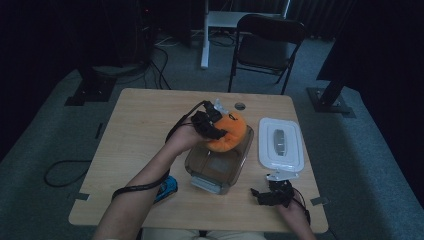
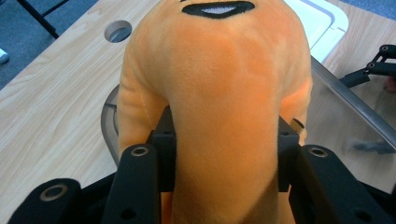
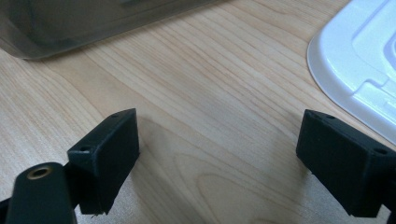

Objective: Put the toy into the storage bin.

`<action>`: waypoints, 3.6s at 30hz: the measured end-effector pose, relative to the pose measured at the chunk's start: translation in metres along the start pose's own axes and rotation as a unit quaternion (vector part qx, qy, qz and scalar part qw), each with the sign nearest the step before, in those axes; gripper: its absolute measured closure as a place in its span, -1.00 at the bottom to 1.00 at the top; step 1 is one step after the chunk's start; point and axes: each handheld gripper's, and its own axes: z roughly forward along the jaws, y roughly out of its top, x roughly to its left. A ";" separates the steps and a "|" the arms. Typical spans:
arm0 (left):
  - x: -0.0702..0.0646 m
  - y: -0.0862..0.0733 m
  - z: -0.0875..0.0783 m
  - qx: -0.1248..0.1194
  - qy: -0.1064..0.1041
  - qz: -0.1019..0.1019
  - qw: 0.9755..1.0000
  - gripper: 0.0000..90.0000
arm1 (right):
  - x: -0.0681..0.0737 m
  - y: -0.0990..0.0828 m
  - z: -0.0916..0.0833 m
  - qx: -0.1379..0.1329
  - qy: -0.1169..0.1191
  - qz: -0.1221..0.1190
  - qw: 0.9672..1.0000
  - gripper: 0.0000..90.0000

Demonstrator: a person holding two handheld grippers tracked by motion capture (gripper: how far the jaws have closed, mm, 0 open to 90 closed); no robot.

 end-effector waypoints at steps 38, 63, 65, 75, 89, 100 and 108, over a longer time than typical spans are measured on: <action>-0.006 -0.006 0.062 0.123 -0.022 0.020 0.992 0.13 | 0.000 0.000 0.000 0.000 0.000 0.000 1.000 -0.72; -0.015 -0.008 0.070 0.166 -0.013 0.028 0.986 -0.54 | 0.000 0.000 0.000 0.000 0.000 -0.001 1.000 -0.72; -0.015 -0.009 0.067 0.162 -0.015 0.026 0.986 -0.58 | 0.000 0.000 0.000 0.000 -0.001 -0.001 1.000 -0.72; -0.017 -0.015 0.055 0.146 -0.012 0.016 0.989 -0.62 | 0.000 0.000 0.000 0.000 -0.001 -0.001 1.000 -0.72; -0.007 -0.020 0.014 0.086 -0.019 -0.018 0.996 -0.76 | 0.000 0.001 0.001 0.001 -0.003 0.003 1.000 -0.72; -0.001 -0.042 -0.011 0.067 -0.025 -0.028 0.997 -0.76 | 0.000 0.001 0.001 0.001 -0.005 0.005 1.000 -0.72; 0.002 -0.058 -0.029 0.055 -0.018 -0.035 0.998 -0.76 | 0.000 0.001 0.001 0.001 -0.006 0.005 1.000 -0.72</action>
